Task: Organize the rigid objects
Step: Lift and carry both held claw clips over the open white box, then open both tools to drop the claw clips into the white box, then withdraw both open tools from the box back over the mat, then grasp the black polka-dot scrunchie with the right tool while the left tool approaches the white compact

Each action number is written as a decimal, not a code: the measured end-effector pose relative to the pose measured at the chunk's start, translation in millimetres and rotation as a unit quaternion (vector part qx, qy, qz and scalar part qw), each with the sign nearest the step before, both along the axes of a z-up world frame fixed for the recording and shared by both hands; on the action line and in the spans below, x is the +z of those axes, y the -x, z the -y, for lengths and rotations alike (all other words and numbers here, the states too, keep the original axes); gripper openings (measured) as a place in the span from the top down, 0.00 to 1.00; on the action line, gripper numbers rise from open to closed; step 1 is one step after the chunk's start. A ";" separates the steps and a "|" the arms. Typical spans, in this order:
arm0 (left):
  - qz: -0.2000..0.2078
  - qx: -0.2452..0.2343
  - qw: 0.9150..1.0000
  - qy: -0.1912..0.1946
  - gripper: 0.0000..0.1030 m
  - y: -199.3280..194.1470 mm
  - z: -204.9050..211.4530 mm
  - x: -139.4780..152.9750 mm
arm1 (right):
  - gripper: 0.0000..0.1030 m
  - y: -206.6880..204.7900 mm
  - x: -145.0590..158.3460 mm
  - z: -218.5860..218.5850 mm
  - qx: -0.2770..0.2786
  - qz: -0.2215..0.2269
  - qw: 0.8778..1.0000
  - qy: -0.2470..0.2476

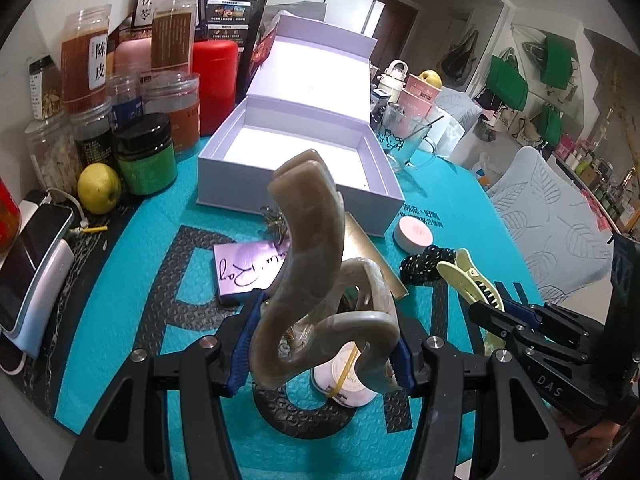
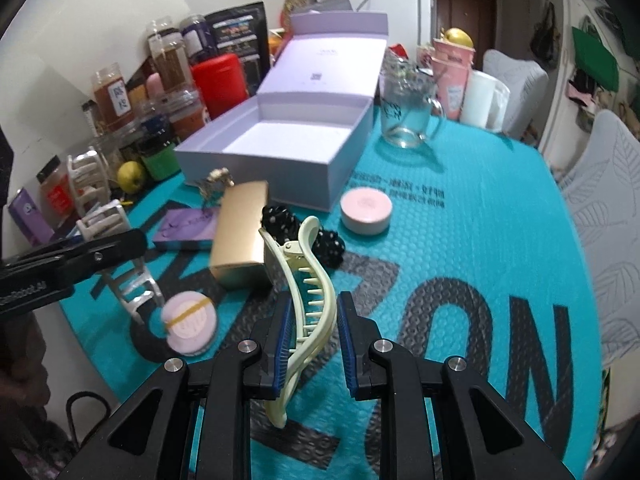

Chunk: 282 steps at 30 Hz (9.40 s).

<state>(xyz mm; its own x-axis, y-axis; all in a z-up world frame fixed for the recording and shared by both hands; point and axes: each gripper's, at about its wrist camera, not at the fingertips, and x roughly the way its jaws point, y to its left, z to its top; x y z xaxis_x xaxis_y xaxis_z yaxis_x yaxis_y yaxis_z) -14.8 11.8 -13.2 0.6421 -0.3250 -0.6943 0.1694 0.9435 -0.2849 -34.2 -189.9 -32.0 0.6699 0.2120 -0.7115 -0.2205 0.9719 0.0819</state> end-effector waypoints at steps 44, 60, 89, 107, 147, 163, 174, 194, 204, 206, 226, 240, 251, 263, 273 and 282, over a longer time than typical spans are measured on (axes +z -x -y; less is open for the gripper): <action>0.044 -0.026 0.998 -0.026 0.46 -108.8 8.5 57.6 | 0.79 -92.8 63.7 -30.0 0.072 0.057 0.996 -0.006; 0.047 -0.019 0.996 -0.067 0.46 -164.0 6.5 69.3 | 0.79 -152.7 84.8 -37.3 0.099 0.086 0.991 0.013; -0.014 -0.057 0.984 -0.168 0.46 -286.3 34.4 38.2 | 0.79 -264.0 59.8 -40.6 0.099 0.069 0.991 0.048; -0.079 -0.063 0.979 -0.179 0.46 -309.2 43.4 -4.3 | 0.79 -296.4 21.5 -46.8 0.095 0.018 0.993 0.070; -0.056 -0.029 0.990 -0.124 0.21 -278.5 35.0 35.5 | 0.60 -264.2 55.5 -21.2 0.057 0.050 0.995 0.068; 0.021 -0.008 0.992 -0.122 0.21 -232.5 37.5 92.4 | 0.56 -218.6 100.9 -10.2 0.044 0.106 0.992 0.055; 0.068 0.008 0.990 -0.121 0.03 -186.9 34.9 120.4 | 0.47 -176.1 123.7 -7.9 0.039 0.139 0.988 0.049; 0.111 -0.001 0.988 -0.103 0.02 -89.8 29.9 134.8 | 0.32 -87.1 134.3 -7.7 0.035 0.168 0.985 0.034; 0.104 -0.012 0.990 -0.090 0.02 -50.1 24.0 122.9 | 0.31 -44.0 125.8 -7.1 0.034 0.169 0.985 0.020; 0.100 -0.013 0.991 -0.086 0.02 -43.4 23.1 119.0 | 0.31 -36.7 122.8 -6.6 0.034 0.169 0.985 0.019; 0.053 -0.034 0.995 -0.074 0.02 6.2 26.5 71.3 | 0.30 -7.2 68.7 6.7 0.014 0.110 0.994 -0.003; 0.004 -0.059 0.996 -0.062 0.02 13.7 33.7 26.6 | 0.30 11.3 25.0 14.2 -0.008 0.069 0.998 -0.012; -0.044 -0.082 0.993 -0.069 0.02 8.7 35.7 -10.9 | 0.30 5.7 -8.5 17.2 -0.014 0.021 0.999 -0.026; -0.086 -0.103 0.989 -0.058 0.03 -0.9 38.2 -46.1 | 0.30 -17.2 -30.1 16.8 -0.013 -0.017 0.999 -0.030; -0.059 -0.119 0.986 -0.101 0.20 2.8 50.6 -55.2 | 0.30 -39.5 -39.8 16.7 -0.017 -0.043 0.998 -0.040; -0.038 -0.132 0.985 -0.105 0.46 2.3 54.4 -52.9 | 0.30 -52.3 -50.4 6.6 -0.012 -0.057 0.998 -0.032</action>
